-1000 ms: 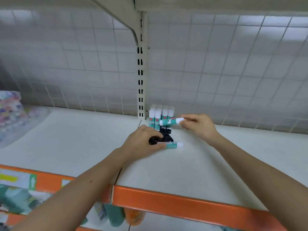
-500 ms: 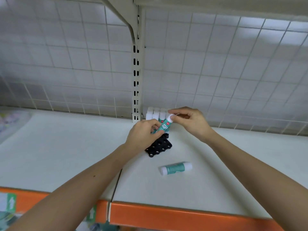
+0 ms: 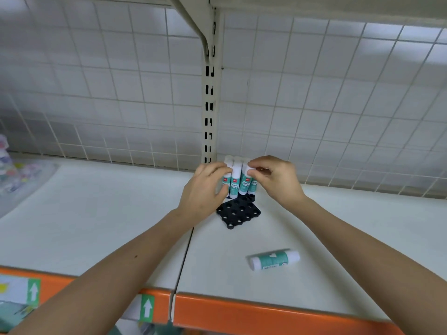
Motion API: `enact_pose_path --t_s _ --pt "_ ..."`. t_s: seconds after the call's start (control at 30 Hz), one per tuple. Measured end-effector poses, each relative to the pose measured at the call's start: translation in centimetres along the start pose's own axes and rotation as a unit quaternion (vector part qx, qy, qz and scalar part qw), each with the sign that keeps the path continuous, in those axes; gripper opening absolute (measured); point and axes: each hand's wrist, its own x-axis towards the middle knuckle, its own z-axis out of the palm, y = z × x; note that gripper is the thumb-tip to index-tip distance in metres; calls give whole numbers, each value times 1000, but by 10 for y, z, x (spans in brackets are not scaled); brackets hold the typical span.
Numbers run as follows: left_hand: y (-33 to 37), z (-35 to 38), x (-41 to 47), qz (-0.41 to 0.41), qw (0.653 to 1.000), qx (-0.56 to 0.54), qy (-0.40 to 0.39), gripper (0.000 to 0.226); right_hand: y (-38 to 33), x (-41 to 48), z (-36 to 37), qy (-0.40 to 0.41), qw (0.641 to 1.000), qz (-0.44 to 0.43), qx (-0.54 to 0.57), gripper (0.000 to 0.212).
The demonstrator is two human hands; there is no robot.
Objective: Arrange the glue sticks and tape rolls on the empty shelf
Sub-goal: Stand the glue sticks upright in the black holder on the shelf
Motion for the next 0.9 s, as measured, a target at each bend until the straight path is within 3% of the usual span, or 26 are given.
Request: enact_pose_path --t_s 0.17,0.33,0.47,0.6,0.73,0.9 --pt "-1 0 -5 55 997 46 34 22 -2 -2 3 5 1000 -23 -17 11" --pt "1 5 -11 -14 988 29 -150 31 -3 0 2 1 1000 -11 -17 14" --pt "4 4 -13 -33 972 24 -229 49 -3 0 0 -6 1000 9 -11 16" --pt "2 7 -14 -29 968 -8 -248 43 -2 0 -3 -8 1000 25 -7 18" --pt "-3 8 -11 40 960 -81 -266 30 -1 0 -6 -16 999 39 -10 19" --pt "-7 7 -9 64 971 -49 -226 45 -2 1 -2 -22 999 46 -11 21"
